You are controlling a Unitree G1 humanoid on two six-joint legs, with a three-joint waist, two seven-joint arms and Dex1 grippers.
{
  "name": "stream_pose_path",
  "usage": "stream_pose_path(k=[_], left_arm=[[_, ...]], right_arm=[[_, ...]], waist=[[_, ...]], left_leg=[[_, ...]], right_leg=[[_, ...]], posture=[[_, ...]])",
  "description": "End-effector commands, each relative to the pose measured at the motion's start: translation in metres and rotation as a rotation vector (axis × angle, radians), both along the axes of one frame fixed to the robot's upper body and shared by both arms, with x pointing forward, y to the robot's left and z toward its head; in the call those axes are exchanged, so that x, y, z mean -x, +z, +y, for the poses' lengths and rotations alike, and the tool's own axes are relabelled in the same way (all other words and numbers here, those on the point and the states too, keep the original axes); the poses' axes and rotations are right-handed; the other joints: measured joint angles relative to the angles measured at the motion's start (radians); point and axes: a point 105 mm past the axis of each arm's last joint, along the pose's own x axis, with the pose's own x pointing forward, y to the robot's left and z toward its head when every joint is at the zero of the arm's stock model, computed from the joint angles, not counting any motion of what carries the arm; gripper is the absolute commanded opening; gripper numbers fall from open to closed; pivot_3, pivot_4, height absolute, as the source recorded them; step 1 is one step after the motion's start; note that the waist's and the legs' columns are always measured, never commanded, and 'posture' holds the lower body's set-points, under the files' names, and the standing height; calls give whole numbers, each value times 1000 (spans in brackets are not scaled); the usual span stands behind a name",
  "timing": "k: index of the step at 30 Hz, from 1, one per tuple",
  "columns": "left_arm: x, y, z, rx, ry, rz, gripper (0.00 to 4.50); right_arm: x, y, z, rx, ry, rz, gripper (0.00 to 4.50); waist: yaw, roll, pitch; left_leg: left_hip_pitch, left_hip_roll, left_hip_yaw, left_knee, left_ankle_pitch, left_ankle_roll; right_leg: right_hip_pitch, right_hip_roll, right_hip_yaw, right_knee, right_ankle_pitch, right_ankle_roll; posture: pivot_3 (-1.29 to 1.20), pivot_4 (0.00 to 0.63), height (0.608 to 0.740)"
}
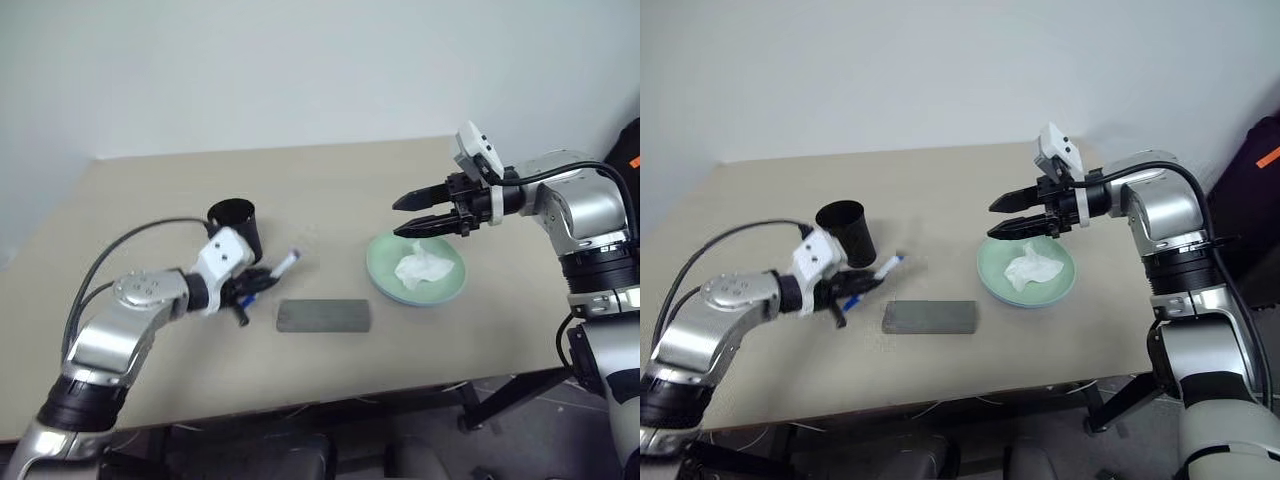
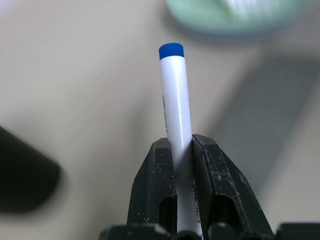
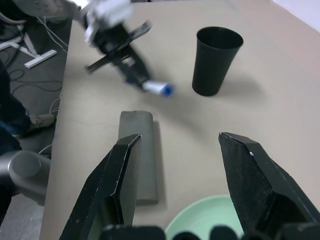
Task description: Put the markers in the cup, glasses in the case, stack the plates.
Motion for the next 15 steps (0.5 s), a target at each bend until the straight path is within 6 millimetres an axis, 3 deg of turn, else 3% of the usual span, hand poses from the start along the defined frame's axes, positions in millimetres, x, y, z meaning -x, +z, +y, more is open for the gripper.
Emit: stream_pose_path(k=[1,6,11,15], left_arm=[[-29,46,8,113,129,-239,96],[-65,96,17,280,311,-540,96],[-85,110,30,369,423,-633,96],[-95,106,40,358,489,-667,96]], right_arm=[[0,18,3,-12,8,-73,2668],[1,20,6,-21,18,-78,2668],[1,21,7,-23,23,-80,2668],[2,21,7,-24,23,-82,2668]], waist=[[3,0,0],[9,-2,0],[5,-2,0],[5,-2,0]], left_leg=[[0,0,1,0,0,0],[0,-1,0,5,0,0],[0,-3,3,7,1,1],[0,-3,2,8,1,2]], right_leg=[[0,1,0,0,0,0],[3,1,-2,0,2,3],[4,1,2,0,4,6],[5,1,1,0,4,7]], posture=[[0,0,740],[0,0,740],[0,0,740],[0,0,740]])
